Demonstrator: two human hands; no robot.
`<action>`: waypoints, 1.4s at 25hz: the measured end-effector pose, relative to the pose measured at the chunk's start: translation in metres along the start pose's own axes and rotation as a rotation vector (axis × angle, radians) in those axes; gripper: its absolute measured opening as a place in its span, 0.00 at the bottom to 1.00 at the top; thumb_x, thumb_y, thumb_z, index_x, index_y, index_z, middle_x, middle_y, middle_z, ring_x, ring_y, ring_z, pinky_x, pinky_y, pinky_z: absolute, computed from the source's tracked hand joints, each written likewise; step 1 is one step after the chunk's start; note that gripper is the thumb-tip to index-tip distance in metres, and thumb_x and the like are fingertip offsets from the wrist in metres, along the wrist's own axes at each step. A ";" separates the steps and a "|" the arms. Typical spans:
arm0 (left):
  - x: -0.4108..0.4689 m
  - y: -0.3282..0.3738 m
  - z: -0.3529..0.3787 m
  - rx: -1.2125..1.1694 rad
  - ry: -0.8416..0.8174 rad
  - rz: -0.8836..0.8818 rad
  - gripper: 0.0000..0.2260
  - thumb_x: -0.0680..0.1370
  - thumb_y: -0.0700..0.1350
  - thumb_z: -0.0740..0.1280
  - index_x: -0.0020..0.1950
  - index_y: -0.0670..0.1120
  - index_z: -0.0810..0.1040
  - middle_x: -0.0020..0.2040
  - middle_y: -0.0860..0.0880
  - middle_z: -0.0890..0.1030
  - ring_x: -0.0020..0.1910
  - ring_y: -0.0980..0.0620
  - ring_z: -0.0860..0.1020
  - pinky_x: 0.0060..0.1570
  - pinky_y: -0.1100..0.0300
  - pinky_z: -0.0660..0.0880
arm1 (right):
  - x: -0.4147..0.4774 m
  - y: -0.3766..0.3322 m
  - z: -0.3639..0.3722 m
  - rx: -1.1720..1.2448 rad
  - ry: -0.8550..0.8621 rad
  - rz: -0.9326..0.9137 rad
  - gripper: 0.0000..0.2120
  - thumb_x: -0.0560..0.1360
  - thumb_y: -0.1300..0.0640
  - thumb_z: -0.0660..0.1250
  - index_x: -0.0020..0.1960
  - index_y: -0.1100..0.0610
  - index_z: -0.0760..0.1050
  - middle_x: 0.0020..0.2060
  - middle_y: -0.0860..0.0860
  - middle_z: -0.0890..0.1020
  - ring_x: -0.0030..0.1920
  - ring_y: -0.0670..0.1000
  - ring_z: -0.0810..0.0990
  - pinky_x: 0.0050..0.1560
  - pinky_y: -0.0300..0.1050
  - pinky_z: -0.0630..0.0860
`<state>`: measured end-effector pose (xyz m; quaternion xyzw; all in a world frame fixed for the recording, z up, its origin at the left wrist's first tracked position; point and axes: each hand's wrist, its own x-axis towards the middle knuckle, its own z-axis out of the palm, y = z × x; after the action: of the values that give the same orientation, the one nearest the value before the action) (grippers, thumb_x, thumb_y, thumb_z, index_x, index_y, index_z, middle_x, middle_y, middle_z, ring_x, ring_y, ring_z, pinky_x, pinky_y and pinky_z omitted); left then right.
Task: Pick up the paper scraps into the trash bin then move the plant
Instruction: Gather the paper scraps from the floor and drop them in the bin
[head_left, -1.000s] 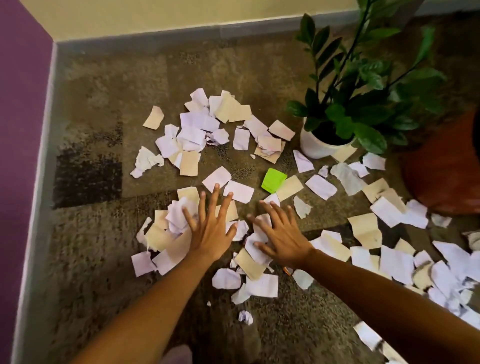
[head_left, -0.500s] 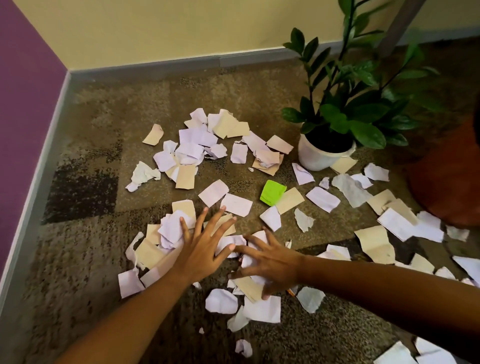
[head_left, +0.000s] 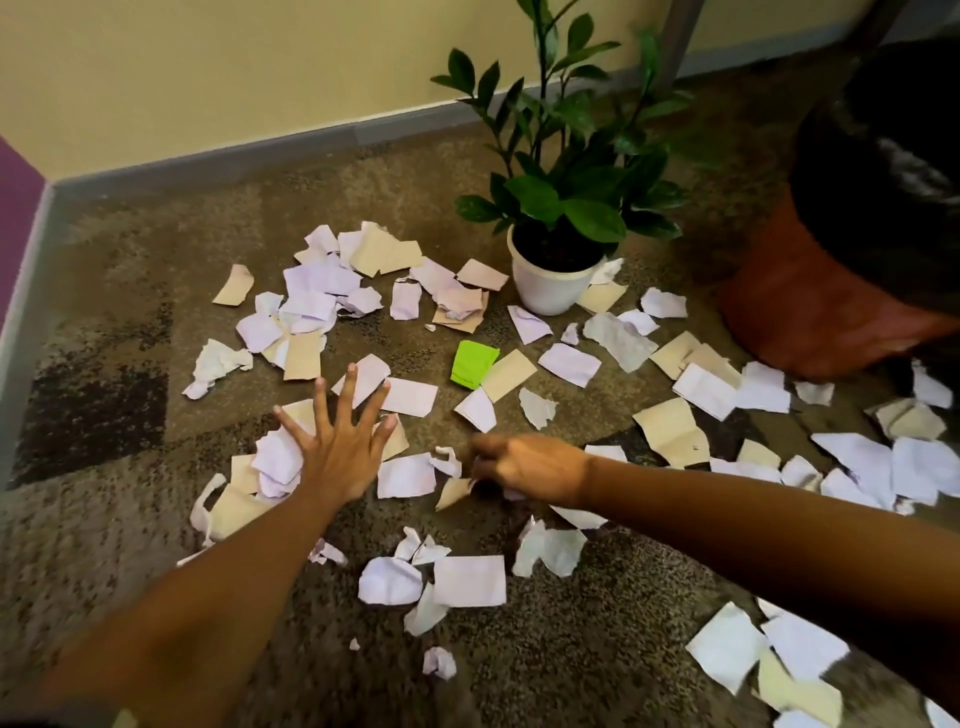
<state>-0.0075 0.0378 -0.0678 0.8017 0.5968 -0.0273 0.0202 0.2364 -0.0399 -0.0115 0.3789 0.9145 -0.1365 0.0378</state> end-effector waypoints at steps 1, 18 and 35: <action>-0.003 0.001 -0.001 -0.007 -0.009 -0.047 0.31 0.74 0.68 0.32 0.75 0.64 0.52 0.79 0.50 0.48 0.77 0.37 0.48 0.61 0.24 0.38 | -0.004 0.005 -0.004 -0.016 0.033 0.034 0.15 0.78 0.63 0.58 0.63 0.64 0.71 0.62 0.60 0.71 0.52 0.58 0.78 0.49 0.49 0.75; 0.001 0.000 -0.032 -0.326 0.042 -0.360 0.12 0.72 0.36 0.70 0.55 0.39 0.83 0.58 0.37 0.78 0.56 0.39 0.78 0.56 0.49 0.75 | -0.050 0.043 -0.052 -0.066 0.461 0.265 0.12 0.75 0.66 0.66 0.58 0.67 0.77 0.52 0.61 0.77 0.46 0.59 0.80 0.41 0.55 0.79; 0.050 0.243 -0.238 -1.263 0.261 0.050 0.11 0.70 0.44 0.75 0.50 0.44 0.85 0.44 0.50 0.85 0.37 0.64 0.75 0.39 0.71 0.71 | -0.179 0.105 -0.168 -0.361 1.197 0.681 0.11 0.77 0.62 0.64 0.58 0.63 0.77 0.53 0.56 0.75 0.51 0.49 0.75 0.51 0.32 0.75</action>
<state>0.2439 0.0315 0.1665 0.6457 0.4766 0.4275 0.4161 0.4428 -0.0446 0.1571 0.6412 0.6176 0.2680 -0.3681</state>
